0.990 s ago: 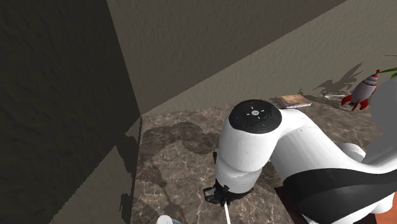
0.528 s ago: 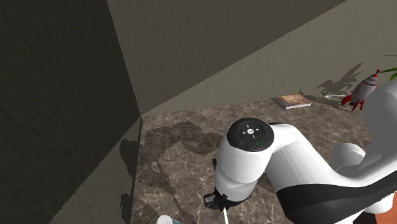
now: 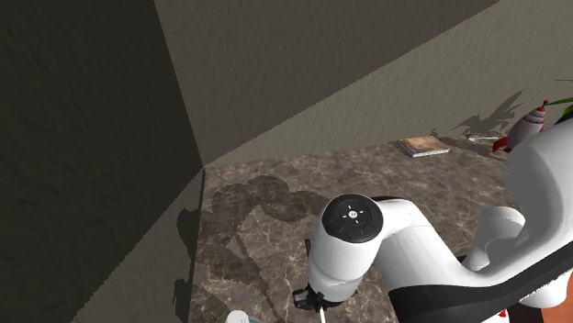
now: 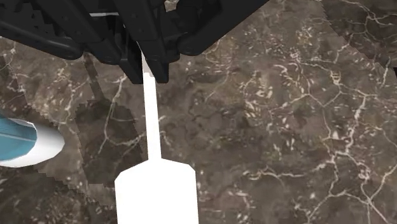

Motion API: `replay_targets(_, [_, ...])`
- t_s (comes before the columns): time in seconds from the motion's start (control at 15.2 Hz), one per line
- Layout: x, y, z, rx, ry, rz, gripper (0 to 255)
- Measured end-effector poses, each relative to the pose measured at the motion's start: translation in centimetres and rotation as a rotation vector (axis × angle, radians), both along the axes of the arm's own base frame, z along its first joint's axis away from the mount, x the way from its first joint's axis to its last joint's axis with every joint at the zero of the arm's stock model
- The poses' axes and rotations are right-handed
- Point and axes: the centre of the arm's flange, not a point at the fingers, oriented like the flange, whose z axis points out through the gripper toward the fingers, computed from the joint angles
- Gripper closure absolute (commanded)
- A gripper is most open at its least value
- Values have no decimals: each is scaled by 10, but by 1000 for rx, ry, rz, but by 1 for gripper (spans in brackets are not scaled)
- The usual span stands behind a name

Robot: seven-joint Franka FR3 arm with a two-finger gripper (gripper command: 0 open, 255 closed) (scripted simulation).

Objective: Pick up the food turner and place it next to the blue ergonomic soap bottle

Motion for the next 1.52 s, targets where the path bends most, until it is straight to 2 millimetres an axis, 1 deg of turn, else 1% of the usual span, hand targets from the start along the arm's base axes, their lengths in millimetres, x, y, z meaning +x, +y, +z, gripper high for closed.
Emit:
replay_targets(0.26, [-1,-1,-19,0,0,0,255])
replay_targets(1.19, [0,-1,-94,0,0,0,255])
replay_targets(1.32, [0,0,-100,0,0,0,255])
replay_targets(1.52, [0,0,-102,0,0,0,255])
